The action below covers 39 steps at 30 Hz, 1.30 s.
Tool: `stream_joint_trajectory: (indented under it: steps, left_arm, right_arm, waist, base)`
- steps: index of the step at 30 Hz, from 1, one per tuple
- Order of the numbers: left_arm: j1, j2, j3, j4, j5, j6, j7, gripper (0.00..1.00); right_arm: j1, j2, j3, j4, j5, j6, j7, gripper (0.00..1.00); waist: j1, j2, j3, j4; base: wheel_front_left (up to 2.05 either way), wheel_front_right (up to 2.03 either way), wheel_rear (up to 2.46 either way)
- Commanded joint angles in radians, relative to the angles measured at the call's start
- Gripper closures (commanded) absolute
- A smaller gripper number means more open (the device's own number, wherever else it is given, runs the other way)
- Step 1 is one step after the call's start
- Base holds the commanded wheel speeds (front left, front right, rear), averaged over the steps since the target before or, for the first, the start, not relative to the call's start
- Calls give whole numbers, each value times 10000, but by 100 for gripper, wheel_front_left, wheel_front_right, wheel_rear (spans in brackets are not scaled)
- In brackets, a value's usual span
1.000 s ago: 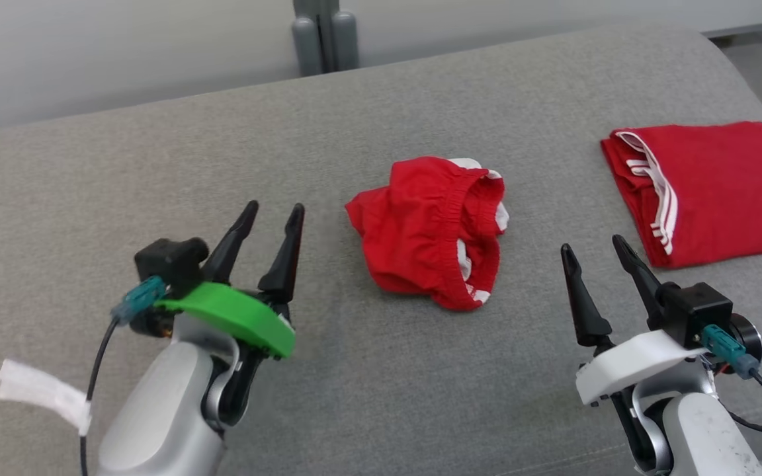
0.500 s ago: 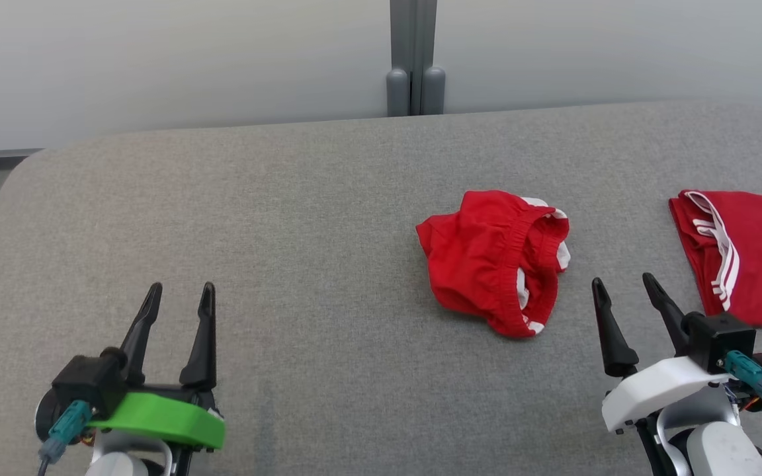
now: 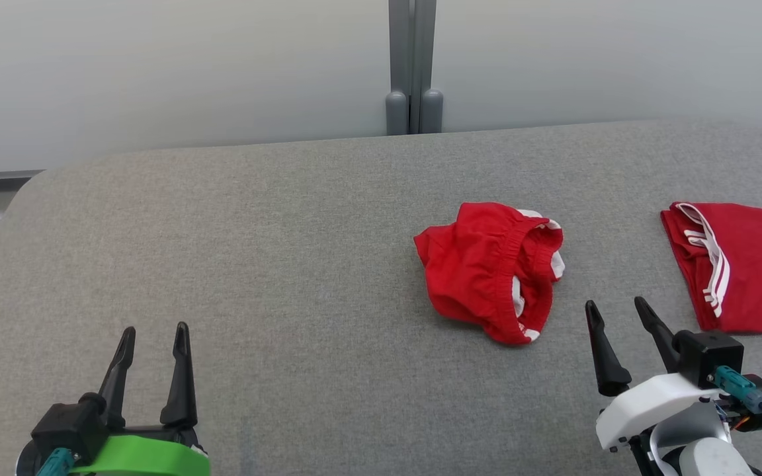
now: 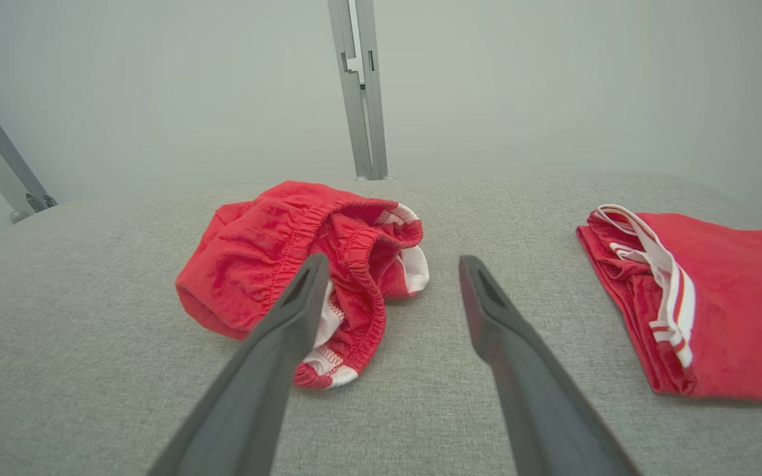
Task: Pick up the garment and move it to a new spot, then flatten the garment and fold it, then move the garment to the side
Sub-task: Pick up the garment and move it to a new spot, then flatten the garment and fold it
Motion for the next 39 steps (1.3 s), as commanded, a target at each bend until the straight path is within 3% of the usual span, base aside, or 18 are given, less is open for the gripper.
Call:
stream_joint_trajectory:
  steps: [1, 21, 24, 29, 39]
  left_arm:
    - [84, -49, 14, 11, 186, -38, -26, 0]
    - [-378, 57, -495, 343, 119, -112, -27, 0]
    - [-920, 166, -980, 529, 82, -113, -8, 0]
    - [-2674, 309, -2406, 883, -184, -110, 987, 0]
    - [-6169, -427, -4969, 2328, -1619, -108, 3734, 0]
  right_arm:
    - [44, 15, 19, 31, 44, -15, -17, 0]
    - [-117, 60, 231, 10, 22, -15, 26, 0]
    - [-214, 57, 332, -48, 21, -15, 35, 0]
    - [-487, 75, 537, -105, 4, -15, 21, 0]
    - [-1256, 118, 1272, 243, 68, -15, -202, 0]
  waist:
    - [0, 0, -2, -10]
    - [0, 0, 172, -145]
    - [0, 0, 382, -310]
    - [0, 0, 918, -766]
    - [0, 0, 2000, -2178]
  base:
    - [0, 0, 0]
    - [0, 0, 0]
    - [0, 0, 0]
    - [0, 0, 0]
    - [0, 0, 0]
